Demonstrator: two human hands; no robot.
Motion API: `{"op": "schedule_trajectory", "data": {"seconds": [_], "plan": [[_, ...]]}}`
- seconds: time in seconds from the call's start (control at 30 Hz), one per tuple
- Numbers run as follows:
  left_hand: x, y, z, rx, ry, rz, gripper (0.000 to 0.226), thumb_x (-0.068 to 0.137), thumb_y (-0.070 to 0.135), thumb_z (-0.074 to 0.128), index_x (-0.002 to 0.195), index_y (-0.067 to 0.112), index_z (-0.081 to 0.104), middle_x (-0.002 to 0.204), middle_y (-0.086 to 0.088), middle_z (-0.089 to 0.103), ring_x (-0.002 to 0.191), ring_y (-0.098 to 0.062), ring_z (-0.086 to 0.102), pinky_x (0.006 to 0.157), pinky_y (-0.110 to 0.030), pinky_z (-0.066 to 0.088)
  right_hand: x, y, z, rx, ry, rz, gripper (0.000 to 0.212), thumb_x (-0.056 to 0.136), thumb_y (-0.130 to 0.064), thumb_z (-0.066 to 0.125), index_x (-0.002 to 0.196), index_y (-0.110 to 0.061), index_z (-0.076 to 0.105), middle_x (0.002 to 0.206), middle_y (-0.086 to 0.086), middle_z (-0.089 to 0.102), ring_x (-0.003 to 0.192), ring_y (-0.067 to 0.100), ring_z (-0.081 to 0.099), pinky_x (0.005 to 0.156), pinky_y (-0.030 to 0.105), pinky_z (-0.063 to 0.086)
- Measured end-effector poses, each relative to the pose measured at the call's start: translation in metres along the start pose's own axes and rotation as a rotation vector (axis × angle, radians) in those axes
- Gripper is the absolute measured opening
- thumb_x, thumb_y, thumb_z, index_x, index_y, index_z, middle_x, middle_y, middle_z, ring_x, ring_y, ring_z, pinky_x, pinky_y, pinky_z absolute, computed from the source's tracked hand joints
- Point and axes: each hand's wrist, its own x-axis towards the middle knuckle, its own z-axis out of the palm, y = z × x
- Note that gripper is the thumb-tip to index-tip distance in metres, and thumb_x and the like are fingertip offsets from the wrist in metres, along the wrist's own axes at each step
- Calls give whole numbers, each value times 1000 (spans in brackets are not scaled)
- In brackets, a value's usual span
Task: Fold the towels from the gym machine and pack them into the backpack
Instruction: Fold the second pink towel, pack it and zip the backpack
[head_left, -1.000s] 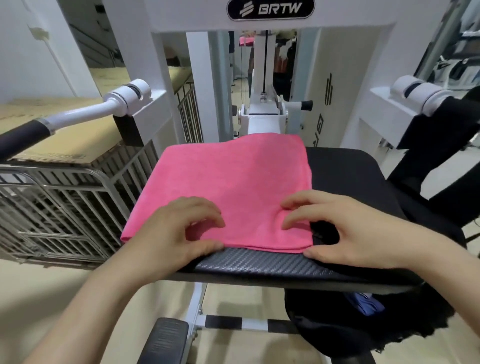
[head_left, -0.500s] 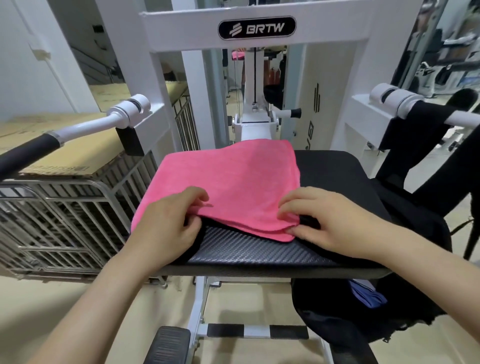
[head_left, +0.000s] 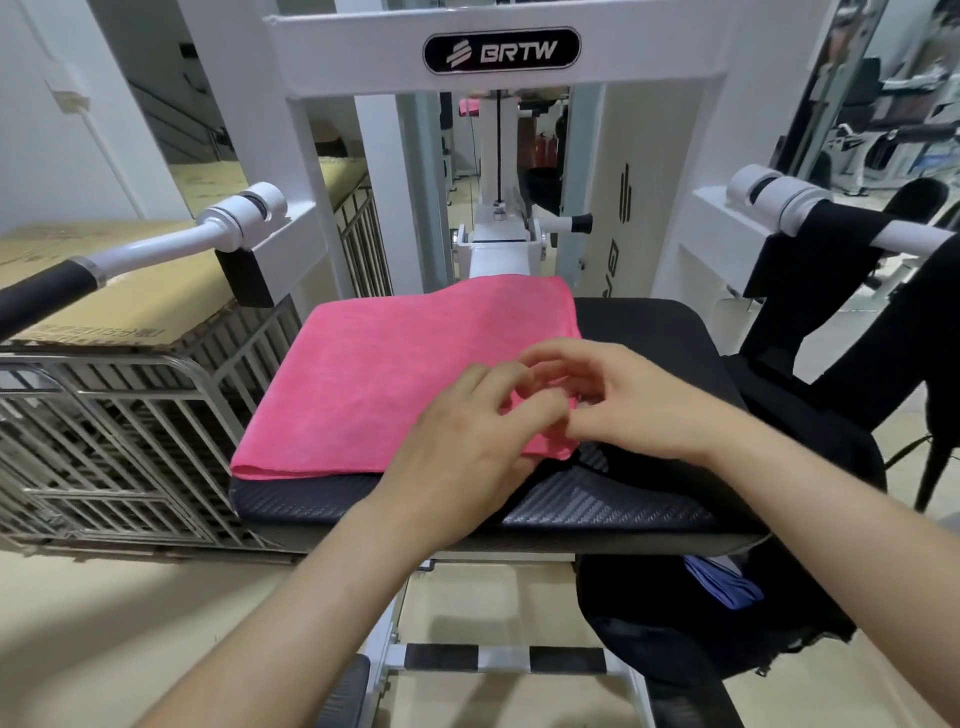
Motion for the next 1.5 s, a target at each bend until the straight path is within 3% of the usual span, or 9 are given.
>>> {"op": "schedule_trajectory", "data": {"seconds": [0.2,0.33,0.47,0.57,0.67,0.8,1.17,1.3,1.5], "plan": [[5,4,16,-107,-53,-99,31,83,46,51,96,27,71,108,5,65,90,-23,57,74,-38,50,-3,4,-28,-199,-56,-37,53,73,19,52,114,-14,61,114,0,64,105,8,62,82,12,48],[4,13,12,-464,224,-319,15,82,32,72,83,18,79,84,9,71,77,-12,64,69,-28,50,-2,19,-32,-563,37,-131,63,72,0,68,128,-26,54,126,-9,48,108,-12,45,81,0,35],[2,10,1,-877,390,-606,33,84,28,67,51,27,66,53,15,48,54,-1,41,58,-17,37,-5,26,-19,-657,186,-218,71,69,-36,78,131,-31,43,133,-6,36,123,13,42,101,33,44],[0,14,-1,-811,378,-542,42,86,30,65,45,32,57,53,15,45,55,-1,40,56,-19,34,-5,24,0,-759,343,-382,51,75,-28,74,120,-17,54,125,3,48,113,23,48,89,42,50],[-6,20,4,-577,374,-400,10,82,25,73,73,27,78,74,14,67,69,-3,60,63,-21,46,-4,27,0,-767,435,-517,24,72,-3,65,95,-7,64,109,5,60,108,27,52,87,41,48],[-12,29,7,-300,283,-196,20,82,29,67,93,15,77,92,5,69,85,-11,62,75,-26,49,-15,32,-14,-782,305,-516,16,66,4,64,74,-11,64,91,0,63,100,25,55,80,40,49],[-9,39,21,107,-19,100,15,85,17,57,94,17,69,85,2,67,71,-25,55,50,-37,48,-38,27,-18,-734,97,-369,31,79,-12,64,107,-25,61,106,-9,50,91,11,54,76,30,50],[-18,32,3,14,-44,-58,45,72,13,65,113,24,50,85,6,64,75,-21,56,55,-29,44,-42,27,-11,-829,82,-441,17,77,-15,59,91,-20,68,108,-4,56,99,17,52,79,35,50],[-73,-39,-34,83,6,-495,37,69,18,52,104,24,62,106,6,65,103,-20,55,84,-36,46,-40,25,-1,-691,114,-373,19,73,-5,67,88,-15,70,88,-6,68,84,15,64,74,37,54]]}}
